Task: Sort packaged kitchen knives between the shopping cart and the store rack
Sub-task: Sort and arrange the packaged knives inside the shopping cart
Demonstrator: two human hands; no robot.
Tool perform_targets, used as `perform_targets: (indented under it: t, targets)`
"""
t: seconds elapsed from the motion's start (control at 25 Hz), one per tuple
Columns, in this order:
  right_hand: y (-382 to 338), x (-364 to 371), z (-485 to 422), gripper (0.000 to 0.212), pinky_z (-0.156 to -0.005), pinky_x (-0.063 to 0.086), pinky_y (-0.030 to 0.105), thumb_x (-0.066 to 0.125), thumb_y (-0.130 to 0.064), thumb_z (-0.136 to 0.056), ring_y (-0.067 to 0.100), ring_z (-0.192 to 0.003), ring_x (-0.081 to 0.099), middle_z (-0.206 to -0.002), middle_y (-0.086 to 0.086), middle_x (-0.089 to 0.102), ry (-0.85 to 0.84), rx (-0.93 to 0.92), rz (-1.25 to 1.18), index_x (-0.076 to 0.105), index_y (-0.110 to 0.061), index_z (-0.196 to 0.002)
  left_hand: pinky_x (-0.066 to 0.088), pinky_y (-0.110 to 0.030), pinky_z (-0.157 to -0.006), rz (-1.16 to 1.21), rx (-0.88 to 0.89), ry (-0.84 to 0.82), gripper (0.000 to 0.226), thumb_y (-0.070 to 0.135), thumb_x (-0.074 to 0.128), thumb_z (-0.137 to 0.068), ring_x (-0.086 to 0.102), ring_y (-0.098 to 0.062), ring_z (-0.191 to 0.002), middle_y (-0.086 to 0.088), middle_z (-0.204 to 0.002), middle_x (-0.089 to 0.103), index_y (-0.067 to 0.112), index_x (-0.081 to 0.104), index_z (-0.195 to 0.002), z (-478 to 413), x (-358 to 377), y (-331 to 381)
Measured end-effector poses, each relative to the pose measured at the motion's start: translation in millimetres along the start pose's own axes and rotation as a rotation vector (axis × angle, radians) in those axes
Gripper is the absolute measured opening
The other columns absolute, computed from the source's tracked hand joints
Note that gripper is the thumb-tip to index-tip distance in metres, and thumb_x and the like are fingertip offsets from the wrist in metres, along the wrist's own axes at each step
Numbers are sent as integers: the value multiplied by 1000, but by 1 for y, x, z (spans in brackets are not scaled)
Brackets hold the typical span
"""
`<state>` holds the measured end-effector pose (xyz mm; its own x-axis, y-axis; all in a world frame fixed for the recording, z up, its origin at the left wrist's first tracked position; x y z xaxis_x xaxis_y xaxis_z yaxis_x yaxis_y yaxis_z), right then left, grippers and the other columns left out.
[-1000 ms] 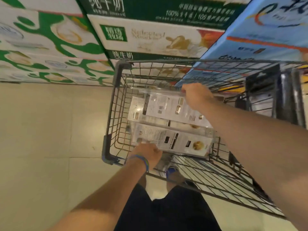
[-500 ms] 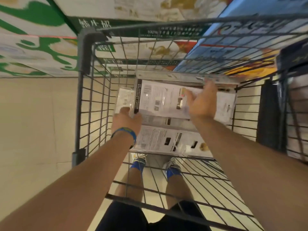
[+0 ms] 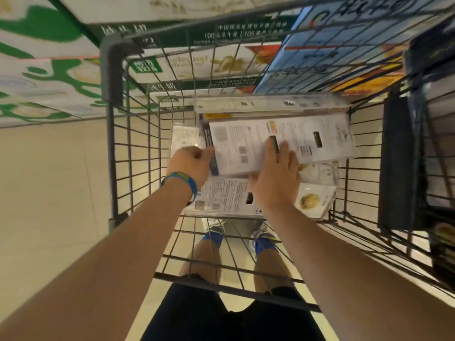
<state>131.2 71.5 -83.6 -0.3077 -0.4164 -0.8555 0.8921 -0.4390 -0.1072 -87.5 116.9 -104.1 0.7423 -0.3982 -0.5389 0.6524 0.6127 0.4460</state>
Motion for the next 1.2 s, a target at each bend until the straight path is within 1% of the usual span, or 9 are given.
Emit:
perform_targets:
  t: [0.2,0.36,0.48,0.56,0.64,0.72,0.88,1.04,1.2]
  targets:
    - [1,-68,36,55,-110,44,48,63,-13,-93,34,-144,37,-155,2,49,161,-74,-35,53,-26,-145,45,-26,-56,379,89,-185,43,42,54,-98,54,-13,-48,-7,-66,71,13,66,-68,80,-11,17]
    - [-6,-123,72,40,-95,55,42,58,-12,-101,29,-119,63,-128,5,72,227,-74,-430,65,-26,-138,43,-19,-46,526,91,-234,67,62,26,-100,61,-14,-51,-4,-74,73,17,68,-72,122,-35,35]
    - [4,-170,92,28,-55,54,23,63,-41,-101,6,-66,69,-76,-7,74,248,109,-842,76,-22,-117,49,-19,-54,456,156,-102,33,41,45,-103,66,-6,-61,-4,-93,74,19,66,-90,139,-71,53]
    - [18,-203,100,36,-52,48,20,70,-49,-93,1,-54,62,-61,-3,69,271,206,-1127,76,-13,-88,53,-22,-58,435,195,-40,13,27,54,-100,68,-5,-72,-6,-105,71,25,64,-91,151,-88,65]
    - [28,-240,108,44,-53,46,23,72,-51,-90,6,-55,59,-58,-2,65,309,174,-1289,69,-10,-74,55,-29,-68,375,194,-20,14,37,56,-98,68,-18,-91,-4,-115,67,27,64,-104,159,-93,72]
    - [37,-269,116,39,-51,47,21,70,-56,-89,3,-57,62,-62,-13,69,301,204,-1429,69,-19,-76,56,-40,-86,348,60,-23,43,50,55,-95,65,-28,-105,-6,-122,64,21,56,-127,165,-93,64]
    - [35,-296,131,43,-78,59,29,63,-74,-85,12,-91,75,-100,-12,77,134,310,-1777,67,-36,-104,57,-37,-84,825,-90,-222,52,57,61,-90,69,-22,-104,-5,-118,70,18,61,-125,193,-84,68]
    - [12,-304,148,93,-66,61,30,63,-85,-61,19,-96,77,-113,1,78,-46,179,-2032,65,-24,-131,50,-51,-101,1063,204,-371,69,56,67,-82,61,-33,-122,-16,-133,62,13,59,-136,211,-107,124]
    - [31,-304,155,79,-48,49,22,54,-84,-76,10,-67,71,-99,-2,77,-166,179,-2061,66,-24,-127,49,-60,-98,1057,237,-107,43,42,74,-84,64,-38,-114,-12,-120,70,19,68,-120,222,-143,146]
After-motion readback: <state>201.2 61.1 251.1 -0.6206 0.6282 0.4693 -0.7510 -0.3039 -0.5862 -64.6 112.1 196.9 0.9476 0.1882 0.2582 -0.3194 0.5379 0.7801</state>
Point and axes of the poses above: each hand's wrist, its own z-axis away from the middle knuckle, its own x-axis out of the palm, y = z × x, the point moved 10 cm from there along -z, towards the middle knuckle
